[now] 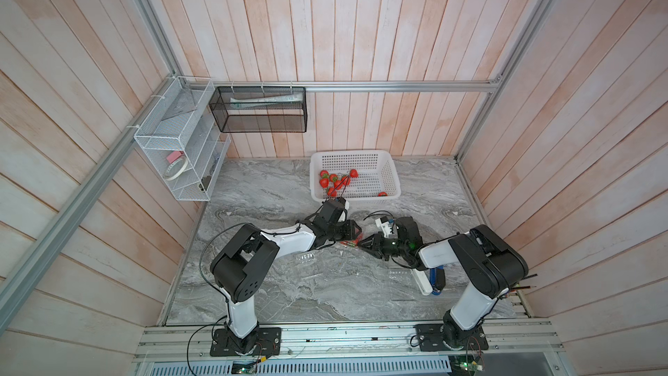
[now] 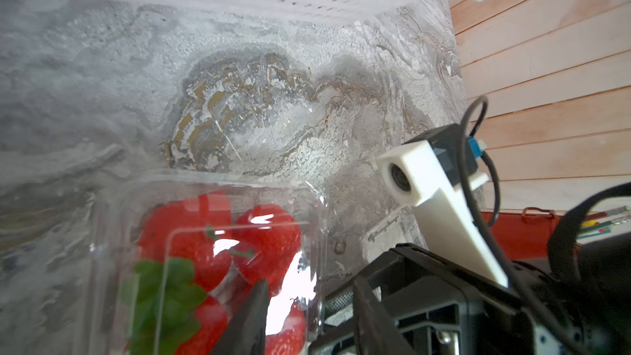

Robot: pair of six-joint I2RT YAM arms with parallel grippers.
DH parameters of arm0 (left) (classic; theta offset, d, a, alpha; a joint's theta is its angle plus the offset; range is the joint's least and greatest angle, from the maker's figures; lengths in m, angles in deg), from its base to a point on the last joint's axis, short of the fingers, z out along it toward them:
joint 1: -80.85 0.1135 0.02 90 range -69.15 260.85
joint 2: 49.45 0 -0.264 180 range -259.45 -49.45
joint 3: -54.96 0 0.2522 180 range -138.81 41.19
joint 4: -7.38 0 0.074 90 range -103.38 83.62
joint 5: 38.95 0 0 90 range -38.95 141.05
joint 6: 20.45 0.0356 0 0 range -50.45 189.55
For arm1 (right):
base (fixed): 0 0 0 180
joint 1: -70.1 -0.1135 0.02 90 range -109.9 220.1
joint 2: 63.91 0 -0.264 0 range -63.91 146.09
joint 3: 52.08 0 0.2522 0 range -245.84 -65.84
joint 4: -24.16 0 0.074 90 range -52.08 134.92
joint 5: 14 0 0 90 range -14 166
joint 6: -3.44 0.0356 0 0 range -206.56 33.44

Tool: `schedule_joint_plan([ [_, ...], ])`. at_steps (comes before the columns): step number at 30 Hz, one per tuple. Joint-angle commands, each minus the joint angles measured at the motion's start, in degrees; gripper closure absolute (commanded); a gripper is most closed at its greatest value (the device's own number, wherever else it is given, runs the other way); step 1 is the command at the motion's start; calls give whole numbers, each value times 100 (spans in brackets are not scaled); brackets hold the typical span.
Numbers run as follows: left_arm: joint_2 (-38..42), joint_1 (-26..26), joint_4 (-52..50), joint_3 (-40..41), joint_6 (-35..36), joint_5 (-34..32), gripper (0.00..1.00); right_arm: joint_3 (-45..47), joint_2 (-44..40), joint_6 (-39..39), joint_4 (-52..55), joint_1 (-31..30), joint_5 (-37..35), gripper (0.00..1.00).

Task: Pack strawberries into containers
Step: Close the packing box at the center of the board.

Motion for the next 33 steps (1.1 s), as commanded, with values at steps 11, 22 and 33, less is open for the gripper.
schedule_joint_plan([
  [11,-273,79,-139,-164,65,58,57,-148,-536,-659,1021,556,22,49],
  [22,-303,90,-178,-227,57,74,57,-1017,304,-1102,1208,838,217,48],
  [33,-427,97,-231,-343,57,131,57,-1072,803,-719,344,838,555,57],
])
